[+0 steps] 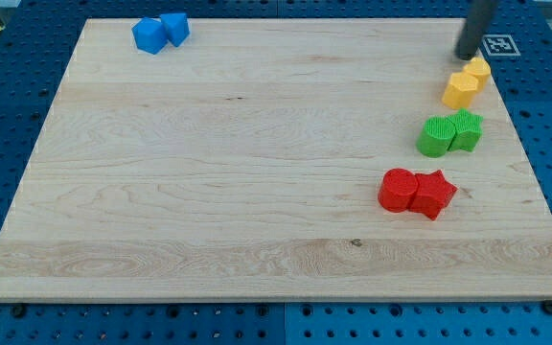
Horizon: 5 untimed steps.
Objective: Move yellow heart away from the yellow hexagon
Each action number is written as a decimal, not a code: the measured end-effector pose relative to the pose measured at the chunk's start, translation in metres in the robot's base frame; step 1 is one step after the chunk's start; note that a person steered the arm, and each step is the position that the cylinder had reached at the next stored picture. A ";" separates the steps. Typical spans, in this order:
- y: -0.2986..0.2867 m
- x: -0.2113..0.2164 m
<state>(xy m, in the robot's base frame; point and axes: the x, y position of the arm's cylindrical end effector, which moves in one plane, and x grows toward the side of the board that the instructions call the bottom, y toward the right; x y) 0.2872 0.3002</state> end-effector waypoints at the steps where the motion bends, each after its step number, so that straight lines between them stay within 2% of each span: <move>1: 0.044 0.045; 2: 0.032 0.066; 3: -0.024 0.054; 4: -0.052 0.033; 5: -0.001 0.033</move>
<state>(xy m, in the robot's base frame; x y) 0.3199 0.2991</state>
